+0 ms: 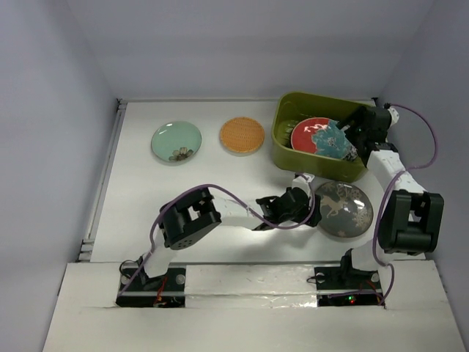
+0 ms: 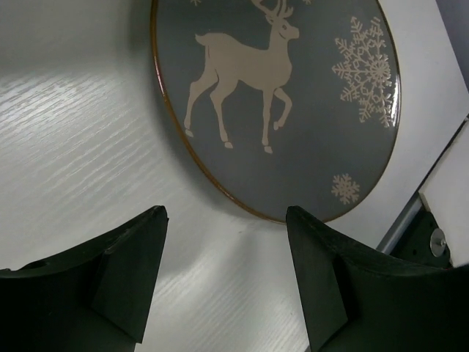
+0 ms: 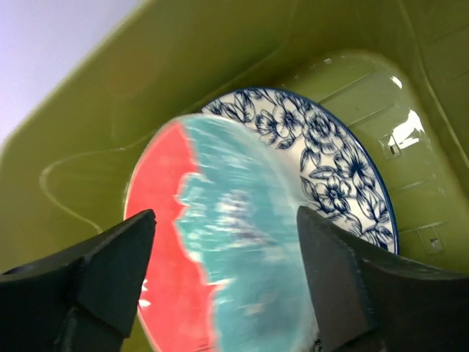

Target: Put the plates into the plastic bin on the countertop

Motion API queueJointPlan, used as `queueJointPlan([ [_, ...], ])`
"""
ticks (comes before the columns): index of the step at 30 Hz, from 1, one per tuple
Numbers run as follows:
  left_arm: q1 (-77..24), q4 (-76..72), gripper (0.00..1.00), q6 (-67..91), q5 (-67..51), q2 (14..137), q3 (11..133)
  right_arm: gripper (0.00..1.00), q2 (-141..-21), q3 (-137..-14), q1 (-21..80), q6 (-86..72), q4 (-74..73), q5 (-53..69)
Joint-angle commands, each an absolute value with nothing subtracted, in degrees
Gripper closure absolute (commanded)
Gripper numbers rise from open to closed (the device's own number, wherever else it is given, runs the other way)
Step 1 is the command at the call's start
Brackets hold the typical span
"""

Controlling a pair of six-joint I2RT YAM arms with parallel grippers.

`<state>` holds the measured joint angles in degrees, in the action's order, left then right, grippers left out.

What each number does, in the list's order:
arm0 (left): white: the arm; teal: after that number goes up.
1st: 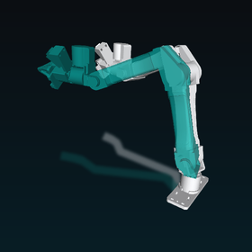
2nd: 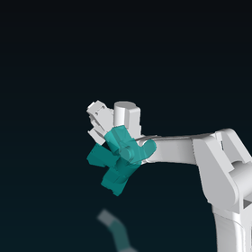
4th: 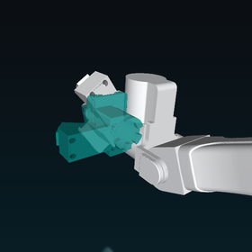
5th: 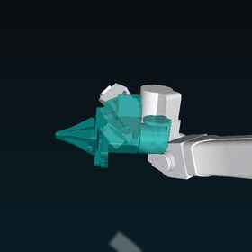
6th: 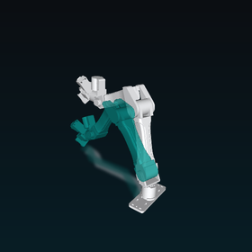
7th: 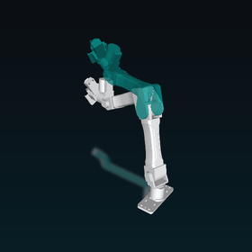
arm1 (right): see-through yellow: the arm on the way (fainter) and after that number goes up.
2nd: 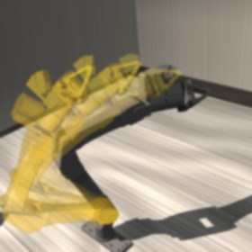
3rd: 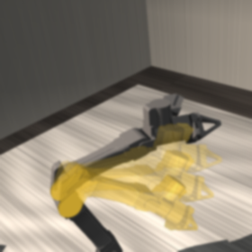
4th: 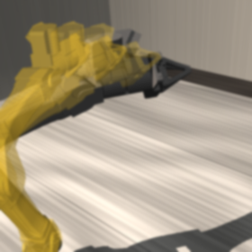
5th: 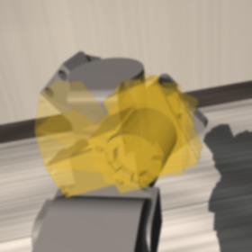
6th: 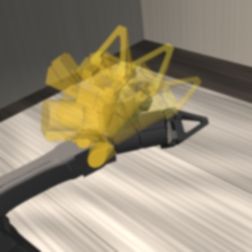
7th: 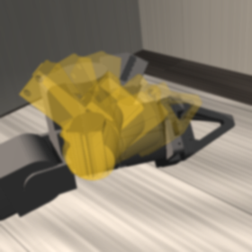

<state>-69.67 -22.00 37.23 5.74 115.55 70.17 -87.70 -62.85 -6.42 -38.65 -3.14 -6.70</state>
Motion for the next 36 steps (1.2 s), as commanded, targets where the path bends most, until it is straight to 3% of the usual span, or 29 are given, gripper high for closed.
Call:
queueJointPlan([
  [1,-69.8,-21.9,0.37,36.7,4.8,117.4,74.4,0.14,-83.0,-63.4,-6.7,-36.9,0.2,-9.4],
  [6,-69.8,-21.2,0.37,37.4,5.4,121.0,77.3,0.06,-80.2,-64.0,-6.7,-35.7,-2.7,-10.4],
  [10,-69.3,-21.0,0.37,37.9,5.7,123.2,79.0,0.06,-74.2,-61.9,-6.7,-36.2,-2.9,-8.9],
  [20,-67.7,-24.6,0.47,41.5,6.9,128.1,79.3,0.27,-52.8,-45.3,-6.2,-39.8,3.3,3.1],
  [26,-67.1,-28.1,0.62,44.0,9.0,130.6,78.1,0.29,-41.0,-35.8,-5.6,-39.9,0.8,9.2],
  [29,-67.1,-27.9,0.87,44.9,11.6,131.2,77.4,0.3,-35.4,-33.1,-5.6,-38.8,-2.6,10.2],
  [30,-67.1,-28.3,1.0,45.6,12.5,130.7,76.9,0.3,-34.2,-32.8,-5.6,-38.2,-4.6,10.1],
  [34,-67.1,-31.0,1.0,47.1,13.9,126.6,71.9,0.3,-29.0,-32.8,-5.6,-36.9,-9.6,10.4],
  [36,-67.1,-33.4,1.0,48.1,14.5,122.5,66.8,0.37,-26.1,-32.5,-5.6,-37.4,-11.3,11.9],
])
